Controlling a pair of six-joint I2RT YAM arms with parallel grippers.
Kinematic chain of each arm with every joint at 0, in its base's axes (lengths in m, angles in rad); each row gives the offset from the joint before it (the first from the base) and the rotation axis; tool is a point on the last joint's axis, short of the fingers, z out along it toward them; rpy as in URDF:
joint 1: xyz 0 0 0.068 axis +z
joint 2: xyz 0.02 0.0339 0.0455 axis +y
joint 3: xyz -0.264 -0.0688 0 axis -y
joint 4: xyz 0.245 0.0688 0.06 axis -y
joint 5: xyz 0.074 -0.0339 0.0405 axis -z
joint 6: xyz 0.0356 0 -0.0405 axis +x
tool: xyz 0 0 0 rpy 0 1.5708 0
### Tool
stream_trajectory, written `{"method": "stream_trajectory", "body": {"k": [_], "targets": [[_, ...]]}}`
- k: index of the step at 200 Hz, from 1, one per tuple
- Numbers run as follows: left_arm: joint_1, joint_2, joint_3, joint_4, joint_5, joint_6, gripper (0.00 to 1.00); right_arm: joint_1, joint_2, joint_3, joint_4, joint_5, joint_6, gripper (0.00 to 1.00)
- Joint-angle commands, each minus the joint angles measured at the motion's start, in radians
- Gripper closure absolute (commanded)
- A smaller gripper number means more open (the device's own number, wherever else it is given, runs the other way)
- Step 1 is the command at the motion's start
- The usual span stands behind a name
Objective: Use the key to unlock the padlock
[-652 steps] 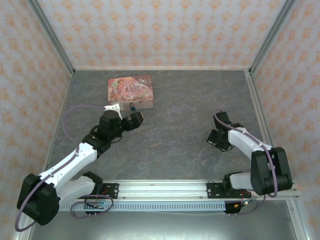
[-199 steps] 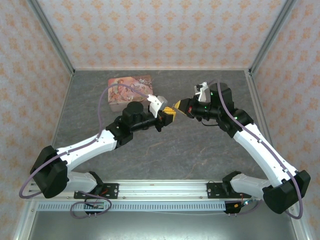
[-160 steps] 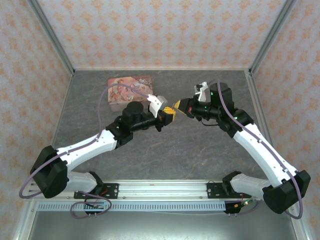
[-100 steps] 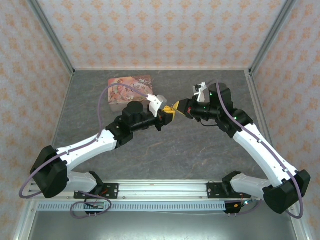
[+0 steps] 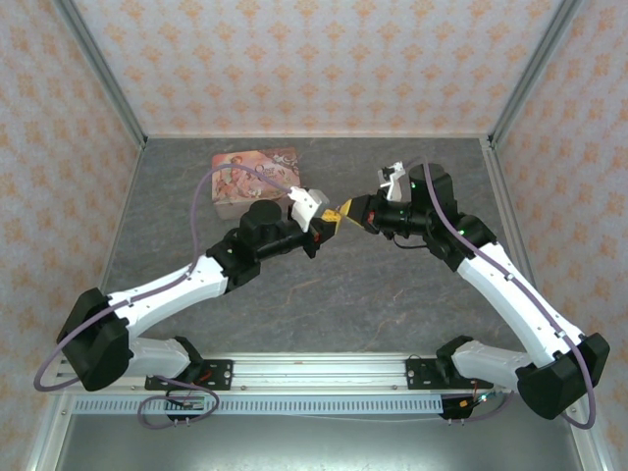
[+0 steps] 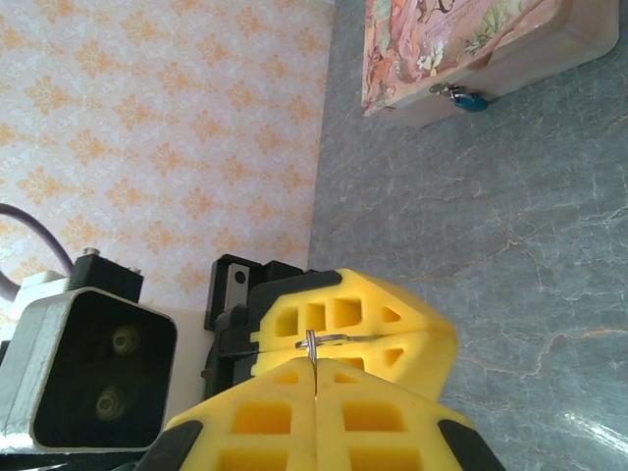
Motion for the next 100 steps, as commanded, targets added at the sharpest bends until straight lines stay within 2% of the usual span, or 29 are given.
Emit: {"method": "stream_trajectory", "body": {"k": [1,23,65,100], "targets": [[-0.005,-0.047,0.010,-0.072,-0.084,0.110,1.00,0.006,-0.038,0.006,-0.029,0.031,-0.025,0.89],[-0.023,-0.055,0.038,-0.167,-0.152,0.237,1.00,0.007,-0.062,0.006,-0.026,0.055,-0.007,0.76],[-0.068,-0.055,0.124,-0.351,-0.305,0.462,1.00,0.006,-0.097,-0.016,-0.027,0.071,0.067,0.60],[-0.087,-0.049,0.180,-0.431,-0.356,0.566,1.00,0.006,-0.085,-0.045,-0.036,0.026,0.127,0.56]]}}
